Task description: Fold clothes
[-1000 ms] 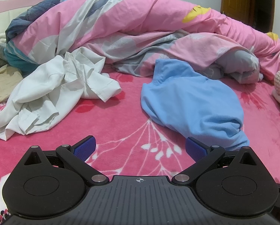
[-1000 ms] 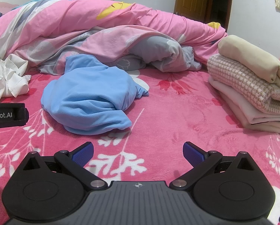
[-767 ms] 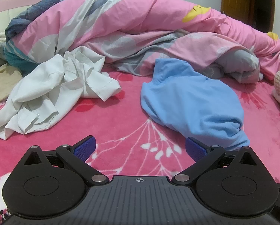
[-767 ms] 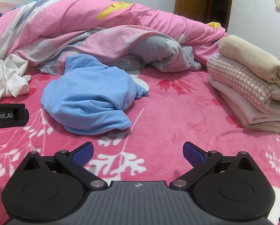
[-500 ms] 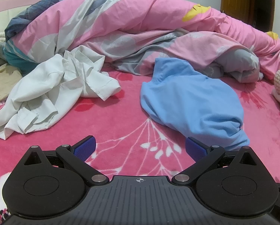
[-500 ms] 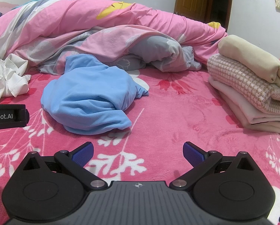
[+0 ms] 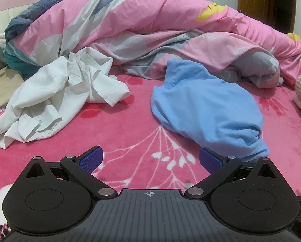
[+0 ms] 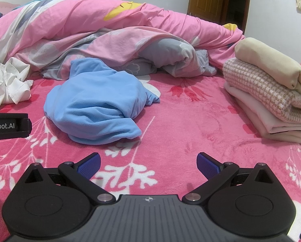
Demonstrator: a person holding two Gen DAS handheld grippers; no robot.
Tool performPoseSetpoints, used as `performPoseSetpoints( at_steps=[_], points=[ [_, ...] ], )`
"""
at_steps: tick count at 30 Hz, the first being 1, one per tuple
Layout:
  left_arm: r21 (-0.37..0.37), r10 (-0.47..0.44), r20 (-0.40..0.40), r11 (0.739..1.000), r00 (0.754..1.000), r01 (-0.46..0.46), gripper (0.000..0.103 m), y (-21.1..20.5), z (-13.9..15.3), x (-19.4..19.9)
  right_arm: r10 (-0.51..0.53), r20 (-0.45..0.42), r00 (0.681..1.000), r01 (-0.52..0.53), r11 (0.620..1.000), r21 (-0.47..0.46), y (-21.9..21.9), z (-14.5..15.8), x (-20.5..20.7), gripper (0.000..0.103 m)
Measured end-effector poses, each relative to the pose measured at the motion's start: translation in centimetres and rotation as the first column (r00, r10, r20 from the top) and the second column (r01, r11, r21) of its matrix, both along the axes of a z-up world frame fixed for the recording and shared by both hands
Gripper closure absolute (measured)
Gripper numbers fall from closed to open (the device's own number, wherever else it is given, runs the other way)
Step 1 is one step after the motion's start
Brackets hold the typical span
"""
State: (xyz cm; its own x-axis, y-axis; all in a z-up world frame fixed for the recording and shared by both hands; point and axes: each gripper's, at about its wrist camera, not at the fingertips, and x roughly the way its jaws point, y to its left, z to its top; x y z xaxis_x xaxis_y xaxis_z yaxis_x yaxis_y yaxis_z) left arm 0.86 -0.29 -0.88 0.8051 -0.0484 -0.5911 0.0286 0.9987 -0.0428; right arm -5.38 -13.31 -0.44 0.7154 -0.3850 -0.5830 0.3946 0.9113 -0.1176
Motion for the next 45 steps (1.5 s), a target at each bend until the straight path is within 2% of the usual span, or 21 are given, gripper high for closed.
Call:
performPoseSetpoints(
  at_steps=[11, 17, 20, 24, 29, 30, 34, 35, 37, 40, 42, 43, 45],
  points=[
    [0.013, 0.023, 0.002, 1.000, 1.000, -0.023, 0.001, 0.0, -0.5, 0.6, -0.003, -0.012, 1.000, 0.003, 1.000, 0.000, -0.1, -0.3, 0.3, 0.000],
    [-0.010, 0.021, -0.014, 1.000, 1.000, -0.021, 0.000, 0.3, -0.6, 1.3, 0.002, -0.001, 1.000, -0.002, 1.000, 0.011, -0.6, -0.3, 0.5, 0.000],
    [-0.037, -0.008, -0.039, 0.999, 0.999, 0.007, 0.000, 0.4, -0.2, 2.1, 0.022, 0.033, 0.999, -0.022, 1.000, 0.001, -0.9, -0.3, 0.5, 0.000],
    [-0.115, -0.076, -0.034, 0.991, 0.996, 0.072, 0.000, 0.8, 0.5, 3.1, 0.060, 0.072, 0.996, -0.058, 0.998, -0.024, -1.4, 0.1, 1.1, 0.000],
    [-0.046, -0.105, -0.002, 0.993, 0.994, 0.105, 0.000, -0.3, 0.2, 5.2, 0.110, 0.118, 0.987, -0.104, 0.993, -0.060, -2.2, 0.6, 2.1, 0.000],
    [-0.044, -0.141, -0.024, 0.989, 0.990, 0.140, 0.000, -0.5, 0.0, 5.6, 0.125, 0.123, 0.985, -0.117, 0.991, -0.066, -2.4, 0.8, 2.4, 0.000],
    [-0.074, -0.189, -0.060, 0.980, 0.980, 0.184, 0.001, -1.1, -1.4, 7.1, 0.206, 0.126, 0.970, -0.200, 0.978, -0.065, -2.9, 1.5, 5.3, 0.002],
    [-0.080, -0.199, -0.066, 0.978, 0.978, 0.194, 0.004, -1.2, -1.7, 7.4, 0.226, 0.124, 0.966, -0.220, 0.974, -0.058, -3.1, 1.5, 6.2, 0.004],
    [-0.073, -0.203, -0.069, 0.978, 0.977, 0.198, 0.007, -1.5, -2.3, 7.8, 0.254, 0.109, 0.961, -0.252, 0.967, -0.029, -3.8, 1.5, 8.2, 0.015],
    [-0.083, -0.226, -0.067, 0.972, 0.972, 0.220, 0.012, -1.6, -2.9, 8.5, 0.261, 0.073, 0.962, -0.264, 0.964, 0.031, -5.2, 1.1, 11.0, 0.023],
    [-0.094, -0.247, -0.069, 0.966, 0.966, 0.241, 0.024, -1.9, -3.1, 8.9, 0.259, 0.051, 0.965, -0.262, 0.962, 0.077, -6.2, 0.5, 12.5, 0.025],
    [-0.097, -0.256, -0.076, 0.964, 0.964, 0.248, 0.026, -2.1, -3.3, 9.1, 0.260, 0.041, 0.965, -0.262, 0.960, 0.098, -6.5, 0.1, 13.1, 0.030],
    [-0.104, -0.263, -0.082, 0.961, 0.961, 0.255, 0.038, -2.4, -3.6, 9.4, 0.268, 0.019, 0.963, -0.268, 0.953, 0.141, -7.0, -0.5, 14.0, 0.038]
  ],
)
